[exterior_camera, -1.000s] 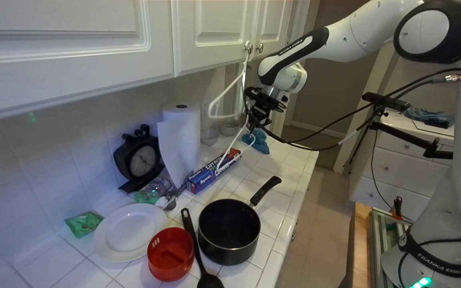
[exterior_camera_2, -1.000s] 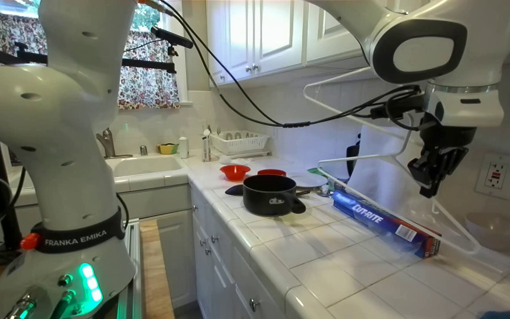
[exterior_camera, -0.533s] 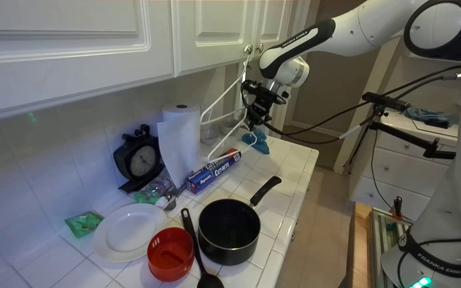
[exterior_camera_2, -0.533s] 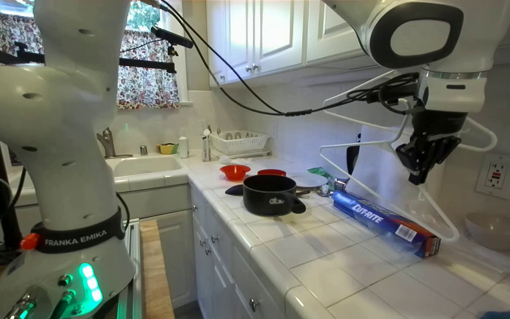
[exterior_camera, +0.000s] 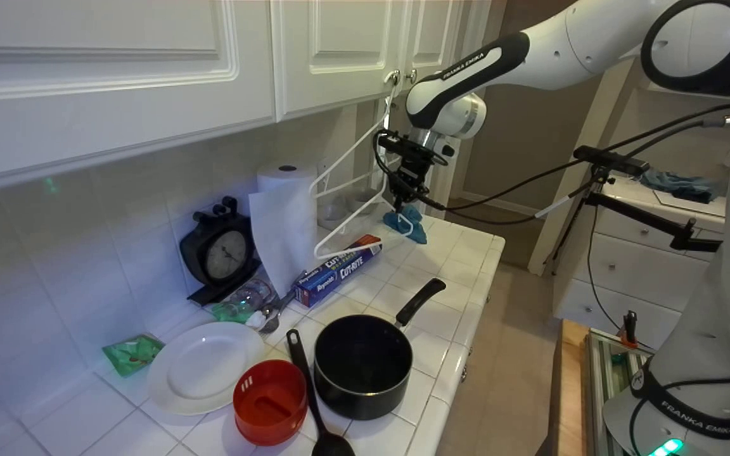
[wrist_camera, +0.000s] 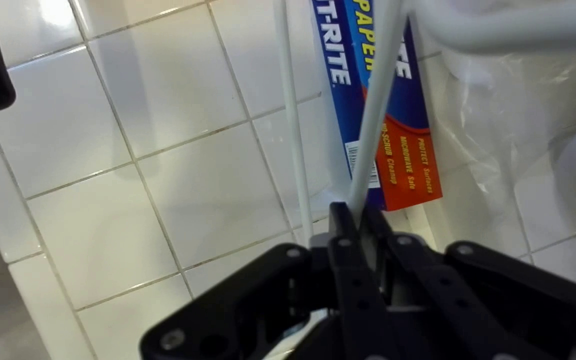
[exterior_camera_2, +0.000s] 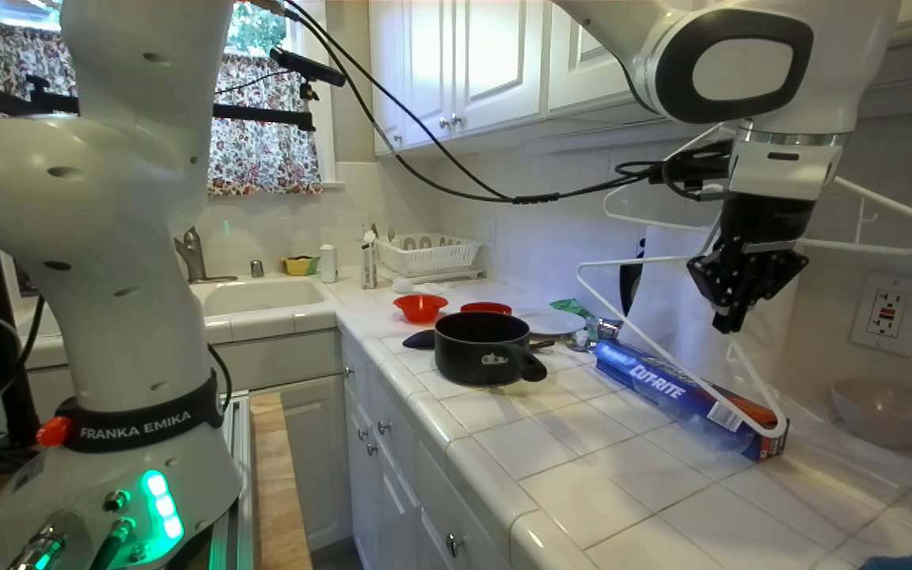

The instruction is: Pick up the hanger from the counter and hang it on the hanger on the cabinet.

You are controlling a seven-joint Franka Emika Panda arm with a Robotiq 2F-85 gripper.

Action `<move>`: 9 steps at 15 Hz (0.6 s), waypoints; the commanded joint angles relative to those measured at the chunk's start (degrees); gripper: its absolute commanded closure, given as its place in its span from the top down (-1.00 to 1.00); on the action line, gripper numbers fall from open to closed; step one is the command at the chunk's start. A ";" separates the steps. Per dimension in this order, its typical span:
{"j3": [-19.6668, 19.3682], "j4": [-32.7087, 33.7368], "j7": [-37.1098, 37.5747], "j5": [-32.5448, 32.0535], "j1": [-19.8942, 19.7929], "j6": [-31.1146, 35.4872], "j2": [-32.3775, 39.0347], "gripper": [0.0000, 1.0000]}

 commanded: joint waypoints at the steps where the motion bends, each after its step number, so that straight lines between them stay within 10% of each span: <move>1: -0.61 -0.01 6.90 -3.24 1.05 -1.68 -0.14 -0.89; 9: -0.26 1.37 12.75 -5.24 0.92 -5.73 1.75 -0.89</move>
